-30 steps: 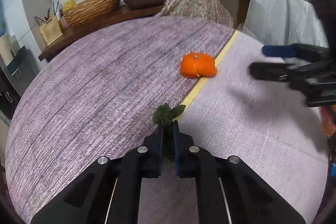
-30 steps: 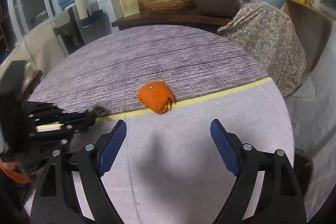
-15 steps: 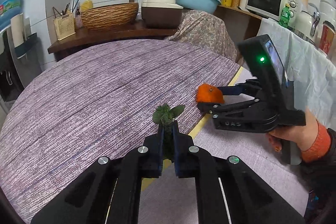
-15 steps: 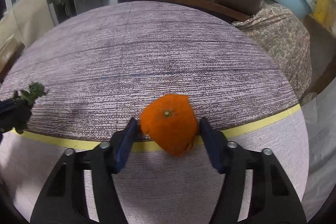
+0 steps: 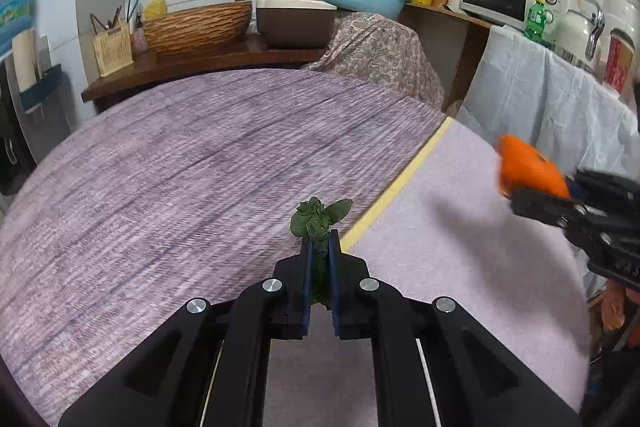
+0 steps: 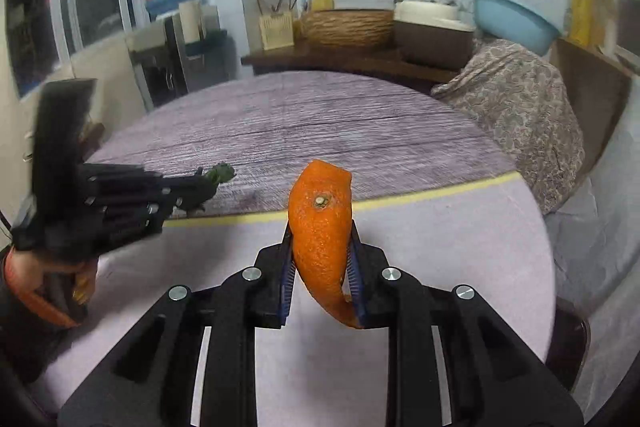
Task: Collect trash
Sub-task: 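Carry the leaves and orange peel over the black bin and open both tools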
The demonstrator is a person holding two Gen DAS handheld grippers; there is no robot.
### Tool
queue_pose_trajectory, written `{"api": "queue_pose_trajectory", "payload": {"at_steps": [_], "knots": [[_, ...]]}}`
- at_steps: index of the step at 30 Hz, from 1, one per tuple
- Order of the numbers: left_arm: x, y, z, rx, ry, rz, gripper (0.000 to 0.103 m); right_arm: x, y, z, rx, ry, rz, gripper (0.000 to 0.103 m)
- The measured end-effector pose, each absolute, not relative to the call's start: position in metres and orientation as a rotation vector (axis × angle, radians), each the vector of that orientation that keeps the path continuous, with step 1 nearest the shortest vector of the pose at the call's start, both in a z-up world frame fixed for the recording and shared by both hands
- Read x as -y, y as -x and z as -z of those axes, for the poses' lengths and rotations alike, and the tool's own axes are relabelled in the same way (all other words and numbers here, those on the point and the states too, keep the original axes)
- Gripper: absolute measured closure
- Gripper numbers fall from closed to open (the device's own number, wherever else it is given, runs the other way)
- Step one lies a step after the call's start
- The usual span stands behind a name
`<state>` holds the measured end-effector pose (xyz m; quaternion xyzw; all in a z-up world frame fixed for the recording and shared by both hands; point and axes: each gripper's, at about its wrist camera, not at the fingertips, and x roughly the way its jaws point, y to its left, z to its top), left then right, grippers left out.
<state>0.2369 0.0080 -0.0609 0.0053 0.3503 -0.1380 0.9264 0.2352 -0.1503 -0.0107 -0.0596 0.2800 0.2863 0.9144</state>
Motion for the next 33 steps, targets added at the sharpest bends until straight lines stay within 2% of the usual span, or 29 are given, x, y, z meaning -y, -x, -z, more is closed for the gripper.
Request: {"api": "queue_pose_trajectory", "payload": {"at_steps": [6,14,19,23,33], "knots": [[0.051,-0.225,0.04,-0.723,-0.039,0.421,0.095,0.281,-0.215,0.03,-0.574,0.077,-0.392,0.079],[0.183,-0.226,0.023,-0.714,-0.119,0.682,0.095,0.436,-0.2,0.068,-0.614,-0.041,-0.071,0.079],[0.273,-0.222,0.03,-0.74,-0.162,0.821,0.095,0.466,-0.19,0.087,-0.626,-0.059,-0.02,0.079],[0.331,-0.223,0.055,-0.8,-0.208,0.866,0.095,0.475,-0.183,0.105,-0.641,-0.072,-0.001,0.079],[0.398,-0.248,0.126,-0.984,-0.272,0.821,0.095,0.477,-0.188,0.154,-0.721,-0.089,-0.01,0.079]]}}
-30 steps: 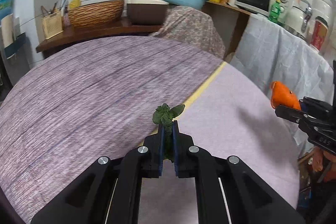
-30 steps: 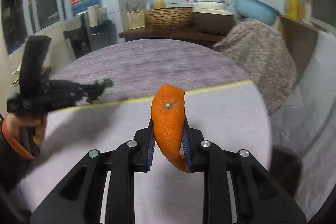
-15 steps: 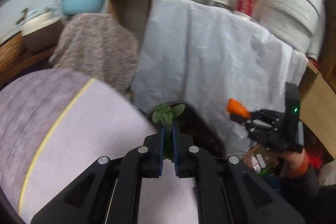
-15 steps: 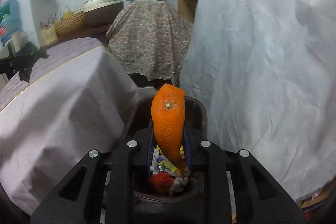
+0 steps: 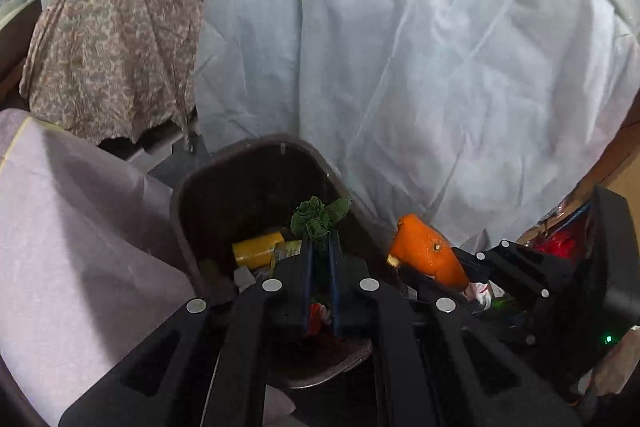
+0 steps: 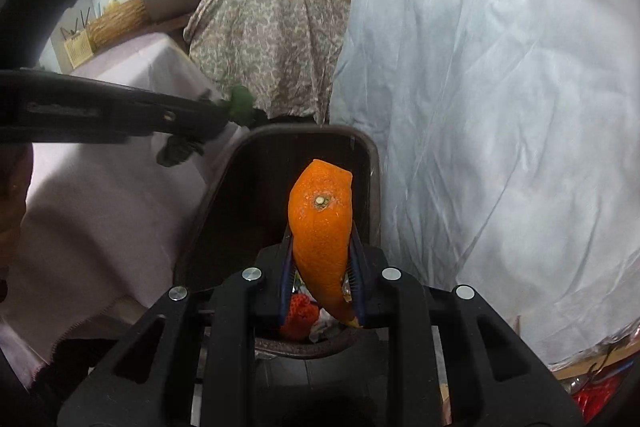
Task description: Collect trash
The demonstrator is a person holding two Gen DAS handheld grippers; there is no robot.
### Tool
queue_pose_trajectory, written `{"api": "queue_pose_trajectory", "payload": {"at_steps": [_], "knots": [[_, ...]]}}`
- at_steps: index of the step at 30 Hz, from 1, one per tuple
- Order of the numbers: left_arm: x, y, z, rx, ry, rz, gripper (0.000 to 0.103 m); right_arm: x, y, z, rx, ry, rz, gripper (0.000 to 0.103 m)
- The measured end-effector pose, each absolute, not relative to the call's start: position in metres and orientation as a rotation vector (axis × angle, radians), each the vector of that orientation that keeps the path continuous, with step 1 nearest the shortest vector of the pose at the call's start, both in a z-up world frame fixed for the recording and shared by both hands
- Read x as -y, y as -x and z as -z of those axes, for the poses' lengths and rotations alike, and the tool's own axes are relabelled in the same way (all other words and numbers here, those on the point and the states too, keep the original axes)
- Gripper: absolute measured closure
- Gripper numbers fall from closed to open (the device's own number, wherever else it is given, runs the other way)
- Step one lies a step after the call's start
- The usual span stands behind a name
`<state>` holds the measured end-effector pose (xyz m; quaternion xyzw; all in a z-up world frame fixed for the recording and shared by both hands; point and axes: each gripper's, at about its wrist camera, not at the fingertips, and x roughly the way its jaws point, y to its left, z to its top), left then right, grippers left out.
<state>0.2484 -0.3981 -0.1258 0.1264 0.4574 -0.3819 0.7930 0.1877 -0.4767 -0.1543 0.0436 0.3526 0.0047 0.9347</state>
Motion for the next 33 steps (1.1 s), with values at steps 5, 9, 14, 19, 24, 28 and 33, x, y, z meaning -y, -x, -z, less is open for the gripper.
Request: {"api": "queue_pose_trajectory", "payload": {"at_steps": [5,9,14,19,24,28,33], "knots": [[0.399,-0.252,0.136,-1.014,-0.283,0.792,0.081,0.478,-0.195,0.174,-0.751,-0.112,-0.019,0.079],[0.4,-0.251,0.134,-0.973,-0.29,0.771,0.042,0.473,-0.199,0.184,-0.757,-0.101,-0.016,0.069],[0.394,-0.249,0.119,-0.929,-0.28,0.748,0.035,0.472,-0.195,0.183,-0.733,-0.103,0.014,0.037],[0.372,-0.233,0.093,-0.843,-0.271,0.731,0.024,0.479,-0.189,0.169,-0.702,-0.131,0.049,0.029],[0.32,-0.209,0.057,-0.718,-0.25,0.683,0.015,0.477,-0.184,0.143,-0.652,-0.168,0.09,0.022],[0.254,-0.186,0.029,-0.607,-0.209,0.584,0.006,0.455,-0.177,0.115,-0.59,-0.168,0.091,0.018],[0.171,-0.154,0.012,-0.522,-0.144,0.466,0.006,0.402,-0.151,0.079,-0.479,-0.163,0.041,0.006]]}}
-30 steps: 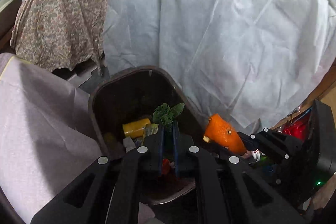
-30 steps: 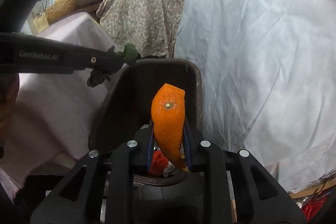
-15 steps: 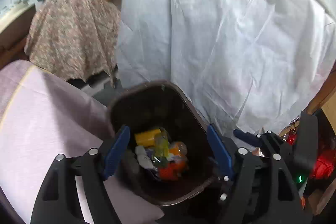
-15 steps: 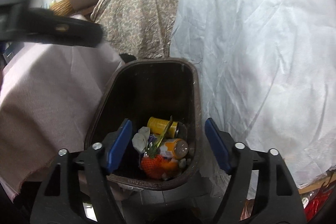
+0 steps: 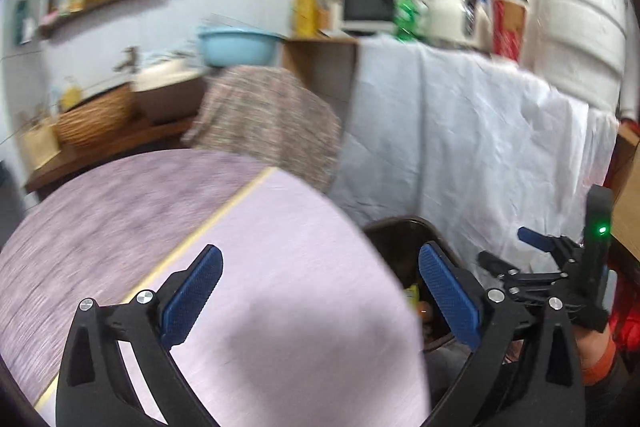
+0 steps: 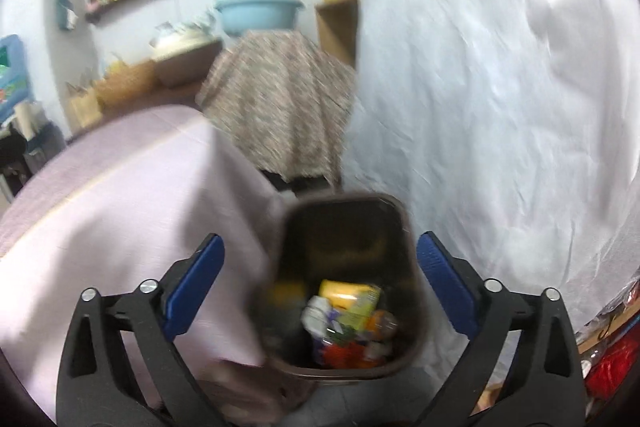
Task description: Collect trash
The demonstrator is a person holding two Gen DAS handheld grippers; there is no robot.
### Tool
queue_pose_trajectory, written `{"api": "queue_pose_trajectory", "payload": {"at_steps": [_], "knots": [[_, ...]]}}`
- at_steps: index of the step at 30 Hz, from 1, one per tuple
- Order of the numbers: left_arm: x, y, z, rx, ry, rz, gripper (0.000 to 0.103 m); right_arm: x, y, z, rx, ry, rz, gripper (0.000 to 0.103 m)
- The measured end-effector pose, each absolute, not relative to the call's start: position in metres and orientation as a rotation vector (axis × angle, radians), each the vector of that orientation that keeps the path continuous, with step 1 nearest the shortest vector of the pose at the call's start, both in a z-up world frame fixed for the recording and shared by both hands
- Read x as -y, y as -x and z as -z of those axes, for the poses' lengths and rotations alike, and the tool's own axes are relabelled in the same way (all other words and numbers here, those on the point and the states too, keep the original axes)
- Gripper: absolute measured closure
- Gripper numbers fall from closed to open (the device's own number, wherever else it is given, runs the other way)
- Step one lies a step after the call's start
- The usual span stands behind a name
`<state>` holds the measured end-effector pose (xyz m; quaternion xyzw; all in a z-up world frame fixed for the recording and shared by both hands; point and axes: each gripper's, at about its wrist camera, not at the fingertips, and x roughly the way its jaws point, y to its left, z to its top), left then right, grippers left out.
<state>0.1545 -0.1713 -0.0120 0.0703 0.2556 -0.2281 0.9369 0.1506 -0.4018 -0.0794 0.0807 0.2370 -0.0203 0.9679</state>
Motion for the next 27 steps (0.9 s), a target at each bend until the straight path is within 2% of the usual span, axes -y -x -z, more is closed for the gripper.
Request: {"api": "queue_pose_trajectory", "payload": {"at_steps": [9,17,27], "knots": [[0.087,-0.1,0.017,-0.463,-0.081,0.323,0.006,0.309,-0.097,0.045,-0.367,-0.117,-0.034,0.006],[0.054,-0.064,0.017,-0.406,-0.045,0.227,0.006,0.253,-0.043,0.023,-0.269,-0.038,-0.06,0.006],[0.039,-0.026,0.005,-0.281,-0.011,0.116,0.006,0.229,-0.01,0.004,-0.197,-0.017,-0.103,0.006]]}}
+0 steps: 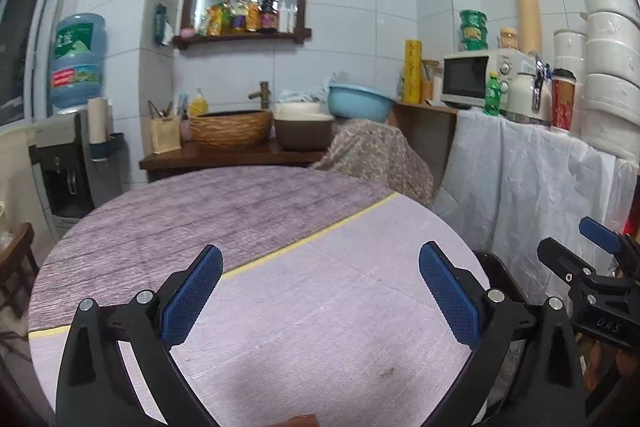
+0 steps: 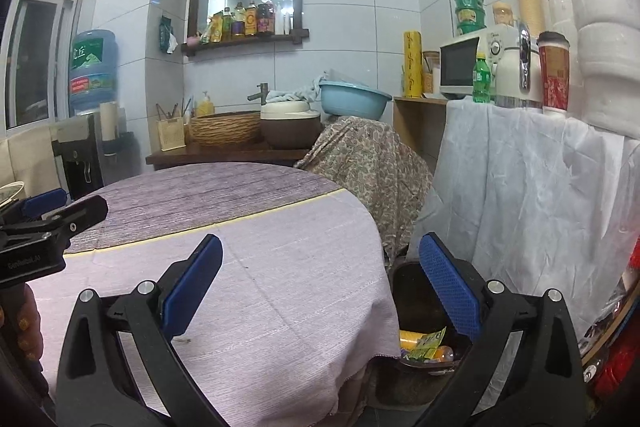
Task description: Collect trash
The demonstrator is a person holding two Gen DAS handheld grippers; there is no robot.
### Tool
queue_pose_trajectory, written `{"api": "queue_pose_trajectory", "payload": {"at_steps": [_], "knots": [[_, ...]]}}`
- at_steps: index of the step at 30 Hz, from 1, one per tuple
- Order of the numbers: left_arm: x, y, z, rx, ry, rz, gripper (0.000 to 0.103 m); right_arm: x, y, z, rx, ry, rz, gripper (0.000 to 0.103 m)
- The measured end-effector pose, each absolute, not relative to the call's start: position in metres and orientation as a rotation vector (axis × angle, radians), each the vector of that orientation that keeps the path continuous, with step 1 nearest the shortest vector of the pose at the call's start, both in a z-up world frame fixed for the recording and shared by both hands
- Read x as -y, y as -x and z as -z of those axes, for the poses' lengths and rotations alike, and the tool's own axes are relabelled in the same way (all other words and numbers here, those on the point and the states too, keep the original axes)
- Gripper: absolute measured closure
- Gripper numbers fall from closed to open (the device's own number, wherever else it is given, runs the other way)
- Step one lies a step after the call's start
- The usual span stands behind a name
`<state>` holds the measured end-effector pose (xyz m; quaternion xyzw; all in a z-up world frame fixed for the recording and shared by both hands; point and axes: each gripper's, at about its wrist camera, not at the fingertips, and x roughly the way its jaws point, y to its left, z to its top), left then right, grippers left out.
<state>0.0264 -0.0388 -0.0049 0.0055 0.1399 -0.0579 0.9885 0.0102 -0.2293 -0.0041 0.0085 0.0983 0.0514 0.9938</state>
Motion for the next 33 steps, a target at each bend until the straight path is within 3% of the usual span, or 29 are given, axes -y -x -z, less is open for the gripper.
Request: {"api": "queue_pose_trajectory", "payload": {"at_steps": [10,33], "knots": [[0.037,-0.01,-0.005,-0.211,-0.026,0.063,0.006,0.226,-0.002,-0.001,-0.178,-0.014,-0.12,0.006],[0.031,-0.015,-0.002,-0.251,-0.015,0.042,0.006,0.234,-0.003,-0.001,-0.185,-0.036,-0.111,0.006]]}}
